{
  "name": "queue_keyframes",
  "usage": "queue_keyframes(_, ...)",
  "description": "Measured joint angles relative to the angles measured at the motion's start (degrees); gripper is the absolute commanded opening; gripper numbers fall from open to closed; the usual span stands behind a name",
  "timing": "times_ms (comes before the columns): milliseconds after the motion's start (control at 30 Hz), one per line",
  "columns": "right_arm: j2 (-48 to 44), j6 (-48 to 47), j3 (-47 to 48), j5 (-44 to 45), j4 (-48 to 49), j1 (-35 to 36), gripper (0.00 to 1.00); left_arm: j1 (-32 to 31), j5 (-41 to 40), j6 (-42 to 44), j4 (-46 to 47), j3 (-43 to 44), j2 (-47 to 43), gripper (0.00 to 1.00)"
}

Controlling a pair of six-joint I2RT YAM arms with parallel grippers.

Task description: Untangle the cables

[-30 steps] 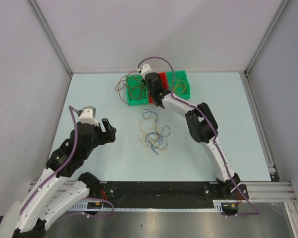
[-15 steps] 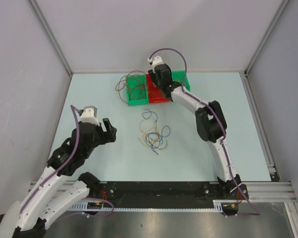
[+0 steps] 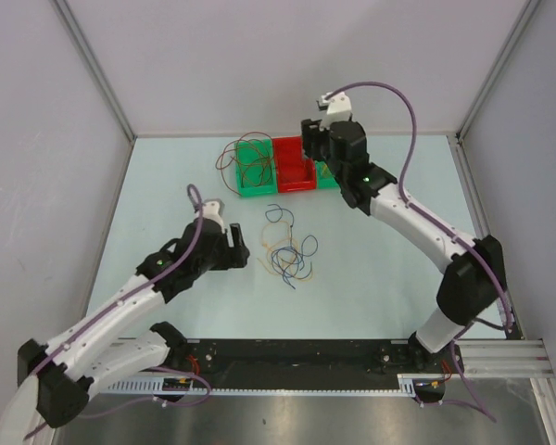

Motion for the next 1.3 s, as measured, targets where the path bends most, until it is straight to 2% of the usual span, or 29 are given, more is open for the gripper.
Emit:
queue_keyframes(200, -7.3, 6.7, -9.5, -1.0, -3.3, -1.3, 0.68, -5.4, 3.4, -1.9, 8.9, -0.2, 12.6, 0.75)
queue_keyframes(533, -14.1, 12.5, -18.3, -4.2, -8.9, -1.3, 0.67, -8.3, 7.8, -4.0, 18.6, 0.8, 28.4, 0.65)
queue_keyframes(633, -15.1, 13.3, -19.4, -4.9, -9.2, -1.3, 0.66, -8.9, 8.7, -4.2, 20.3, 1.8, 31.0, 0.51)
queue_keyframes(667, -15.2, 13.6, -19.7, -5.2, -9.2, -1.3, 0.66, -9.1, 8.8, -4.5, 20.8, 2.2, 31.5, 0.37)
queue_keyframes(733, -15.4, 14.0, -20.5, -5.6, -9.4, -1.2, 0.66, -9.2, 9.1, -4.8, 21.6, 3.0, 32.3, 0.23)
queue_keyframes(767, -15.4, 14.2, -21.1, -5.7, -9.6, -1.2, 0.66, -9.2, 9.1, -4.8, 21.9, 3.4, 32.7, 0.06)
queue_keyframes(800, -15.4, 14.3, -21.7, -5.8, -9.6, -1.1, 0.66, -9.2, 9.1, -4.8, 22.0, 3.9, 33.1, 0.0)
queue_keyframes(967, -15.5, 14.9, -24.4, -6.6, -10.5, -1.0, 0.66, -9.2, 8.2, -4.7, 20.5, 6.9, 33.5, 0.0)
queue_keyframes(1067, -16.7, 15.5, -26.6, -7.3, -10.9, -1.0, 0.66, -9.2, 6.6, -4.2, 17.4, 8.9, 30.3, 0.0)
queue_keyframes(1167, -18.8, 16.0, -28.2, -8.9, -11.3, -1.0, 0.67, -9.3, 4.3, -2.6, 12.4, 14.3, 25.3, 0.0)
queue_keyframes(1300, -22.1, 16.7, -29.3, -11.6, -11.2, -1.0, 0.67, -9.3, 1.4, 0.3, 7.5, 26.4, 19.5, 0.0)
